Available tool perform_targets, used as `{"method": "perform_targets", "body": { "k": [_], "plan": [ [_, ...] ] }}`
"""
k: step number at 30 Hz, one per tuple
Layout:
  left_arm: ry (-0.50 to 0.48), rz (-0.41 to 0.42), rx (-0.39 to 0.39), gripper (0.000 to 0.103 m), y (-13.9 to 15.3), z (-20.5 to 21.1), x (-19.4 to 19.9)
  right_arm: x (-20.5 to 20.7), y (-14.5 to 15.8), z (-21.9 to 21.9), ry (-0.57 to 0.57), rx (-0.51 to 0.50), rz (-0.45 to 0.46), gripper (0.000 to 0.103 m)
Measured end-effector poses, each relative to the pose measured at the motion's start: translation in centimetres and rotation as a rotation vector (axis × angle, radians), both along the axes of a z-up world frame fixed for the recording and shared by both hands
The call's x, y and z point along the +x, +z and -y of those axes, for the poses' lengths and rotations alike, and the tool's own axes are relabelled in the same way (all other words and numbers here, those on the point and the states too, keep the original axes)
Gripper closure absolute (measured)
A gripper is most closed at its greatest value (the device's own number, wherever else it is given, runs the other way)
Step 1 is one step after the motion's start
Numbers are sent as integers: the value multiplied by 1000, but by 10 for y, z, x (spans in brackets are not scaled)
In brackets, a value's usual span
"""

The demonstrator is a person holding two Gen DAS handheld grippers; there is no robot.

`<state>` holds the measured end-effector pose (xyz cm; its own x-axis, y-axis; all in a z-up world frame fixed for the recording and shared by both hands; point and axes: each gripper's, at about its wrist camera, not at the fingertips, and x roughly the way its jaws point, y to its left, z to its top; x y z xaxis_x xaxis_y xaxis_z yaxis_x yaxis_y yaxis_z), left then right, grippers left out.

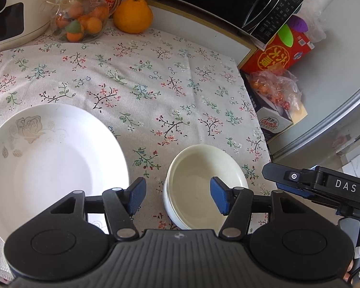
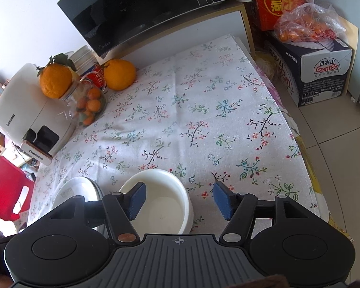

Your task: Organize plates and bowls

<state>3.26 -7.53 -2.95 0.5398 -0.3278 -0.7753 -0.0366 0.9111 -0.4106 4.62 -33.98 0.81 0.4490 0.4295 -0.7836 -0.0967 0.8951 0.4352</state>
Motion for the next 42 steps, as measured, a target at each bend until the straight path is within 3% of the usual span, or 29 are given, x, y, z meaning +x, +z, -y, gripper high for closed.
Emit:
{"method": "perform_targets", "body": {
  "k": [22, 24, 31, 42],
  "plan": [
    [-108, -37, 42, 50, -25, 19, 12, 11, -45, -26, 43, -127, -148, 43],
    [-114, -42, 45, 52, -27, 20, 12, 11, -49, -29, 56, -140, -155, 48],
    [-133, -34, 81, 64, -32, 25, 12, 10, -57, -44, 102, -174, -169, 79],
    [-135, -24, 117, 74, -36, 29, 13, 10, -56, -49, 115, -198, -139, 82]
  ]
}}
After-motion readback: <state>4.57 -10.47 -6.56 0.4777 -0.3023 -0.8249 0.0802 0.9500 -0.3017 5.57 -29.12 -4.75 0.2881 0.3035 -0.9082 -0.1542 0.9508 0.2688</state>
